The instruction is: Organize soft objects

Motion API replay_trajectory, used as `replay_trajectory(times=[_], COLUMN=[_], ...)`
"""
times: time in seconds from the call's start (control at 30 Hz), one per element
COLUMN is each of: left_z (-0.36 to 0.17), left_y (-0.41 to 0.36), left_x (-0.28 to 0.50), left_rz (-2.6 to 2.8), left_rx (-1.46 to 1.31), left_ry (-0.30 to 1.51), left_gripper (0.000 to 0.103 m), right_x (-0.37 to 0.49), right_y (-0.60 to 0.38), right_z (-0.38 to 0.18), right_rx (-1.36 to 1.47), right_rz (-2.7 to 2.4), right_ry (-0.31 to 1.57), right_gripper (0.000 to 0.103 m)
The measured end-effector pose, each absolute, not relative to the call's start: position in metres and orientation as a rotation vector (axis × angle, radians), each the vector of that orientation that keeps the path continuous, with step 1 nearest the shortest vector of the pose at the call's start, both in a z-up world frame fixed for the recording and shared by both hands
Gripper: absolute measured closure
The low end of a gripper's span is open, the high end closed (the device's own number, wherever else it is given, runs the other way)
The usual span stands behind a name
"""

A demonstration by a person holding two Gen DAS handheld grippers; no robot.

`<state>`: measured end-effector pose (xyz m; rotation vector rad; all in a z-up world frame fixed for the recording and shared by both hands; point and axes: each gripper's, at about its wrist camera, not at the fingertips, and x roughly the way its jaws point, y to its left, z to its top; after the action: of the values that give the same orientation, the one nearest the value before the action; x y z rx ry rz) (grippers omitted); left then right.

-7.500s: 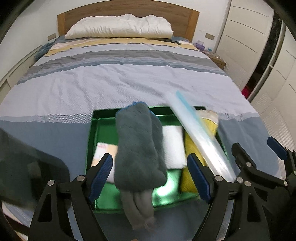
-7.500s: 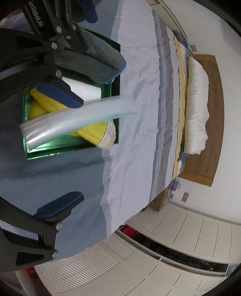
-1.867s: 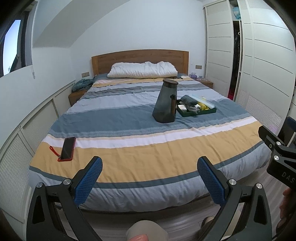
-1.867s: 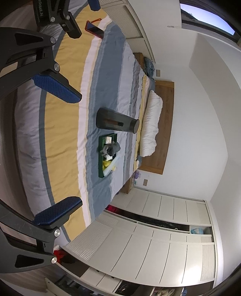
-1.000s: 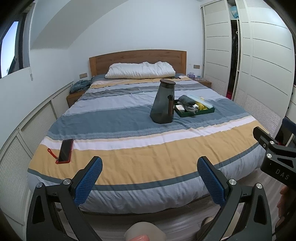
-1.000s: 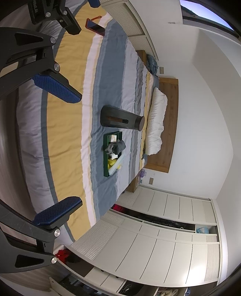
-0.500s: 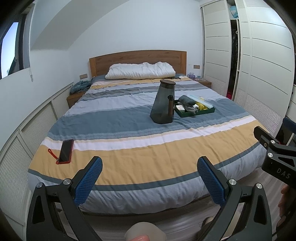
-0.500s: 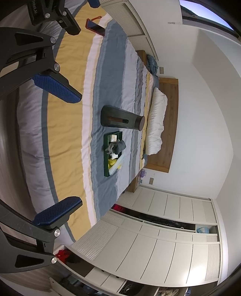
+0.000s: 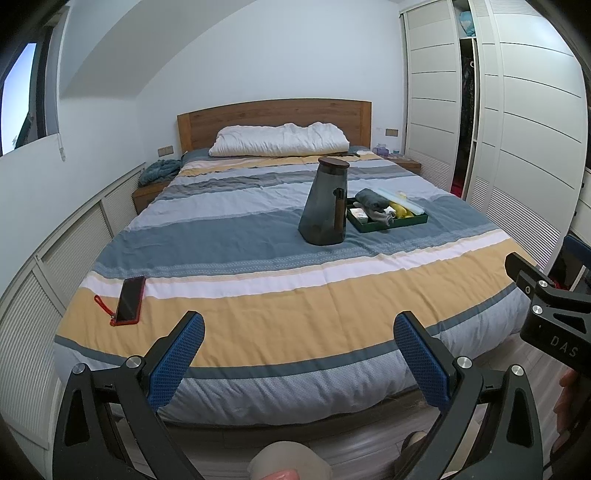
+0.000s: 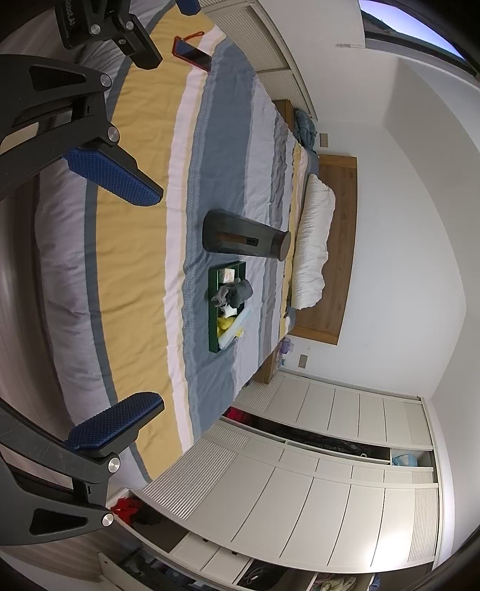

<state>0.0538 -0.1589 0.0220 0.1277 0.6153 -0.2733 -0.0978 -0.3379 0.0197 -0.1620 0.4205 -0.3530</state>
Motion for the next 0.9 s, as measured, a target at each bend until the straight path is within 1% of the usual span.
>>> replay_trajectory(times=[0.9], left_z=[0.0207], left_y=[-0.1638], left_x=[0.0514], left_rz=[-0.283], left_rx=[0.13], left_ry=[0.609], left_gripper=[0.003], right_x=[-0.0984], right_y=[-0.3376], right_z=[0.0183], right_rx=[-0.164], right_rz=[-0.352], right_ry=[0.424], right_gripper=[0.0])
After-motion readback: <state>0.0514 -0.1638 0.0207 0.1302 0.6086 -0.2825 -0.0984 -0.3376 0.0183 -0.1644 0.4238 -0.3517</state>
